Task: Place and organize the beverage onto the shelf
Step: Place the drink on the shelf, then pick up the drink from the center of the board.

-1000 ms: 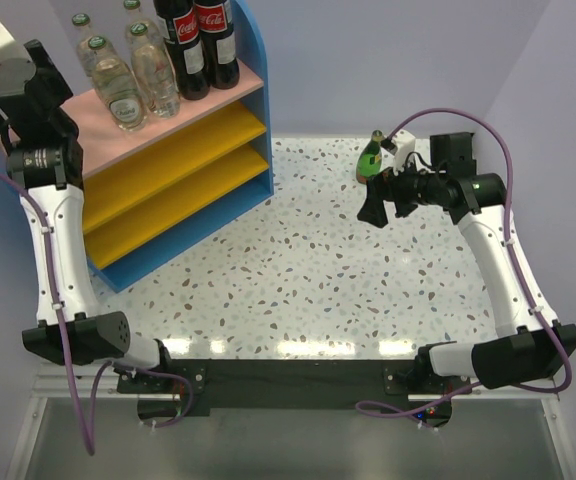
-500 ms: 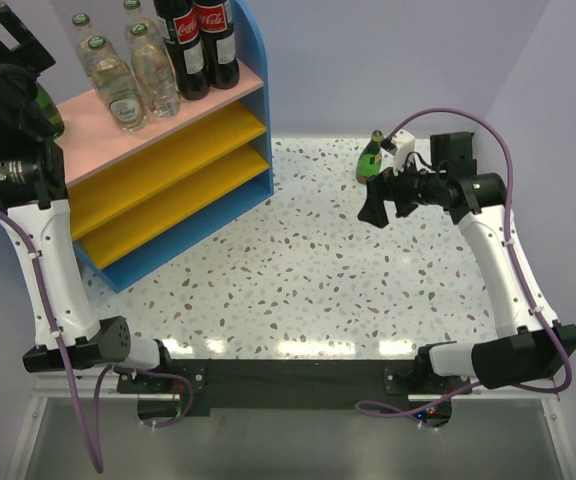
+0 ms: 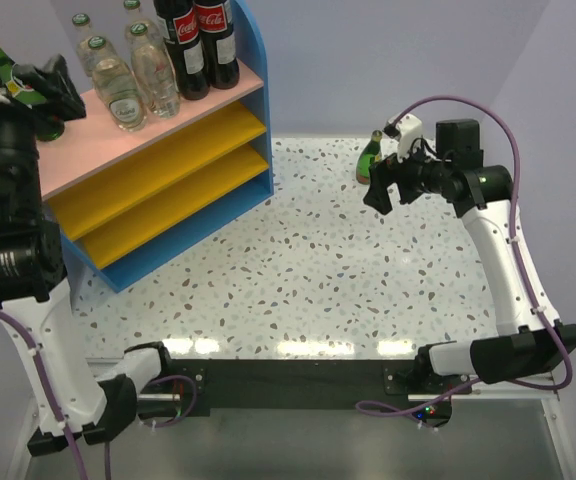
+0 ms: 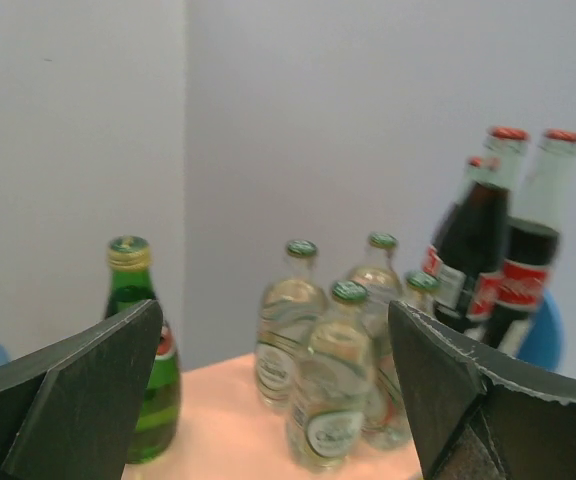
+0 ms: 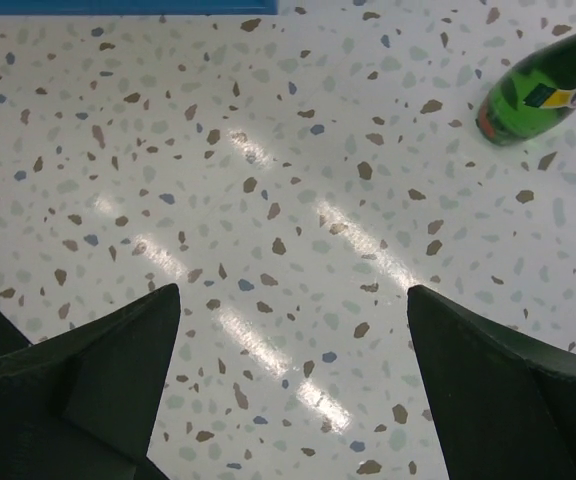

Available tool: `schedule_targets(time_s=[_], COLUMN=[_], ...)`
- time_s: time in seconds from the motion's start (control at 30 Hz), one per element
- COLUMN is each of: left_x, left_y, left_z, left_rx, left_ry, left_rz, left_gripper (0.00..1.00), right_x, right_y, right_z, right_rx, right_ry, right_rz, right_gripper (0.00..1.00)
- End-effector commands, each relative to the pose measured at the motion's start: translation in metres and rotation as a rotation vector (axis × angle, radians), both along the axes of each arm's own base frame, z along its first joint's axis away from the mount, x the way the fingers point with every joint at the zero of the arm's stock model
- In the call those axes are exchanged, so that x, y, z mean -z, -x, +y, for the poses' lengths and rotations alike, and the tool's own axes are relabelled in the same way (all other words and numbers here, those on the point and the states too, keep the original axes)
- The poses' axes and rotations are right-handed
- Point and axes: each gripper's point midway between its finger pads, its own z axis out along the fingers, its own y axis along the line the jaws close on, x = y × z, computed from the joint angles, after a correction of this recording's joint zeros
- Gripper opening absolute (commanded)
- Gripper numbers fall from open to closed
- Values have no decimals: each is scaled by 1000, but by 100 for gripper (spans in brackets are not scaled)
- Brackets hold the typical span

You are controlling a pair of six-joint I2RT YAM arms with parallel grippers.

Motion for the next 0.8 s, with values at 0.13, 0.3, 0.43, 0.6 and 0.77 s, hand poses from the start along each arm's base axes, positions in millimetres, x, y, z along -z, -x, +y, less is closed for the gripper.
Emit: schedule_targets(time_s=[0.13, 0.3, 0.43, 0.6, 0.77], left_x=[69, 149, 200, 270, 321], left_y=[16, 17, 35, 42, 51], left_z=[-90, -121, -132, -142, -145], left_rx=[442, 623, 683, 750, 764], left_ry=[-70, -31, 11, 98, 148], left_rz=[107, 269, 346, 471, 535], left_gripper=[100, 100, 100, 100, 100], right_x=[3, 1, 13, 39, 53], right_y=[-69, -108, -135, -164, -200], right_z=[-25, -27, -27, -31, -41], right_rx=[282, 343, 363, 372, 421], right_ry=[25, 22, 24, 22, 50], right_rz=[-50, -105, -78, -12, -6], right_gripper=[99, 99, 99, 99, 97])
